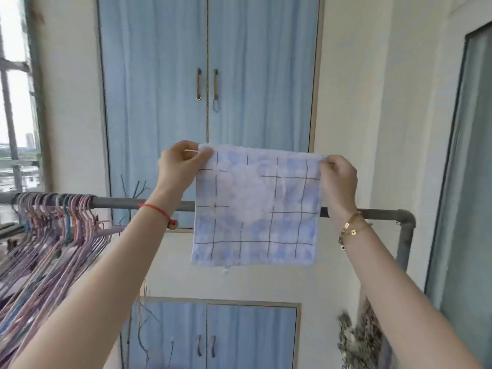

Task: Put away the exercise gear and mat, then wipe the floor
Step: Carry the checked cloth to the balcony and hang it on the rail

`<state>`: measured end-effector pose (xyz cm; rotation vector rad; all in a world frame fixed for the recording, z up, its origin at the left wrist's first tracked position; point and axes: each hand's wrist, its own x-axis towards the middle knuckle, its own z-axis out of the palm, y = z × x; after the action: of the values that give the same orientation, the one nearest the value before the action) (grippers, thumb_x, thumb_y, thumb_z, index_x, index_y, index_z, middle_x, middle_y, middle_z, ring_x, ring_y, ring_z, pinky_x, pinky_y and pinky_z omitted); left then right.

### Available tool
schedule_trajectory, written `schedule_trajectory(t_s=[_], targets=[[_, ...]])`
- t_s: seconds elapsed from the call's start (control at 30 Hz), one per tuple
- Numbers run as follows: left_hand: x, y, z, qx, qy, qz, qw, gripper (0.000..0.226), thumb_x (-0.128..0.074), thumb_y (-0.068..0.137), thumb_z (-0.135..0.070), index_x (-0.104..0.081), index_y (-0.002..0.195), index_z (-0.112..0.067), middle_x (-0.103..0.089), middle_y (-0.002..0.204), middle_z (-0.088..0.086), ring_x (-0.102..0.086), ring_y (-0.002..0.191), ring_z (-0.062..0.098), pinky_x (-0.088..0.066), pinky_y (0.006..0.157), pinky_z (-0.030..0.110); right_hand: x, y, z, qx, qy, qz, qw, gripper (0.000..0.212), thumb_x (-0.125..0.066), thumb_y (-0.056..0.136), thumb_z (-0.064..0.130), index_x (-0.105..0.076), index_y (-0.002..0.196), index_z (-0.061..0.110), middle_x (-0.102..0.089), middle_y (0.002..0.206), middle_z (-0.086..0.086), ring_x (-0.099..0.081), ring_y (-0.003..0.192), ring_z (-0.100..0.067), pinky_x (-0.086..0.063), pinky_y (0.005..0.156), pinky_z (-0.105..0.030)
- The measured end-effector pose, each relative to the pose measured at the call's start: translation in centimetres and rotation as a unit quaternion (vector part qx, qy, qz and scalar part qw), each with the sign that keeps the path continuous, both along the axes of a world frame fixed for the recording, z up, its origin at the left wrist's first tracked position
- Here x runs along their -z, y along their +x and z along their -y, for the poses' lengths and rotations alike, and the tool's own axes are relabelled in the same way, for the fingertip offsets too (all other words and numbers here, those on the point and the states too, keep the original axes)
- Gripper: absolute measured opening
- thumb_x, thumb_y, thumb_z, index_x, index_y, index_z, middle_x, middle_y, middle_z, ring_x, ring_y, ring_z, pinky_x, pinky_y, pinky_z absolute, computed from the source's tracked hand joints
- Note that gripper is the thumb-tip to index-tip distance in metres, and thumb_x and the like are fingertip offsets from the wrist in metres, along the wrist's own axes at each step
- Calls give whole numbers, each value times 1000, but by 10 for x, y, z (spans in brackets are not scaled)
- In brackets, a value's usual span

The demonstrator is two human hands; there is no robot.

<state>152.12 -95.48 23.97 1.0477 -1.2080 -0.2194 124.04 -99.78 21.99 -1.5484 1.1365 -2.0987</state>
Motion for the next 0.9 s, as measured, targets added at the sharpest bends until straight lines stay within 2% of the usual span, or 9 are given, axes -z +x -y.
schedule_trajectory(t_s=[0.13, 0.23, 0.3, 0.37, 0.47, 0.57, 0.7, 0.8, 0.9], targets=[[-10, 0, 54, 4, 11, -16, 1000, 13, -76, 86, -31, -67, 82, -23, -68, 71, -7, -58, 67, 11, -51, 72, 31, -17, 0, 49, 18, -6, -36, 999, 14, -46, 92, 5, -56, 84, 11, -49, 66, 7, -43, 58, -5, -33, 45, -6], [-5, 4, 82, -1, 31, -16, 999, 15, -76, 86, -30, -69, 94, -19, -72, 78, -3, -63, 74, 15, -55, 77, 33, -14, 1, 83, 31, 9, -72, 997, 14, -45, 90, 3, -58, 90, 9, -53, 71, 4, -47, 63, -10, -35, 47, -6], [0, 8, 94, -9, 61, 2, 998, 23, -77, 86, -29, -71, 104, -17, -75, 83, 0, -68, 78, 19, -59, 82, 34, -7, 2, 98, 40, 34, -101, 994, 18, -47, 90, 5, -61, 100, 8, -61, 81, 0, -54, 71, -15, -38, 54, -13], [5, 13, 99, -14, 98, 38, 994, 30, -78, 85, -28, -70, 112, -18, -77, 87, 4, -71, 80, 22, -60, 84, 37, 3, 1, 109, 43, 63, -139, 987, 22, -48, 91, 8, -60, 109, 10, -64, 88, -5, -58, 71, -18, -40, 56, -21], [13, 20, 101, -29, 159, 111, 981, 38, -78, 85, -28, -64, 119, -19, -77, 87, 6, -68, 72, 17, -55, 70, 27, 19, -4, 118, 49, 112, -213, 969, 27, -50, 89, 10, -57, 115, 14, -66, 88, -7, -61, 70, -21, -49, 61, -30], [24, 26, 100, -68, 189, 203, 958, 43, -77, 86, -26, -59, 124, -22, -78, 86, 6, -63, 72, 11, -44, 62, 19, 30, -10, 120, 61, 159, -272, 947, 31, -58, 88, 12, -58, 118, 14, -67, 93, -6, -61, 77, -19, -45, 64, -27], [35, 31, 100, -64, 230, 253, 938, 51, -79, 83, -22, -59, 130, -20, -75, 85, -6, -63, 82, 12, -44, 69, 23, 39, -12, 113, 83, 200, -313, 925, 29, -58, 89, 15, -60, 118, 16, -67, 88, 1, -61, 77, -15, -45, 62, -25], [42, 33, 101, -73, 231, 272, 931, 49, -79, 83, -22, -62, 129, -19, -68, 90, -11, -63, 90, 15, -43, 79, 25, 42, -9, 96, 97, 132, -265, 950, 19, -56, 92, 14, -67, 108, 15, -66, 86, 6, -61, 79, -11, -46, 65, -20], [47, 29, 91, -108, 121, 234, 959, 29, -73, 88, -20, -67, 116, -20, -68, 100, -6, -63, 79, 9, -46, 73, 23, 55, 0, 58, 109, -17, -125, 986, 12, -55, 96, 12, -66, 92, 12, -67, 84, 10, -63, 79, -4, -43, 66, -5]])
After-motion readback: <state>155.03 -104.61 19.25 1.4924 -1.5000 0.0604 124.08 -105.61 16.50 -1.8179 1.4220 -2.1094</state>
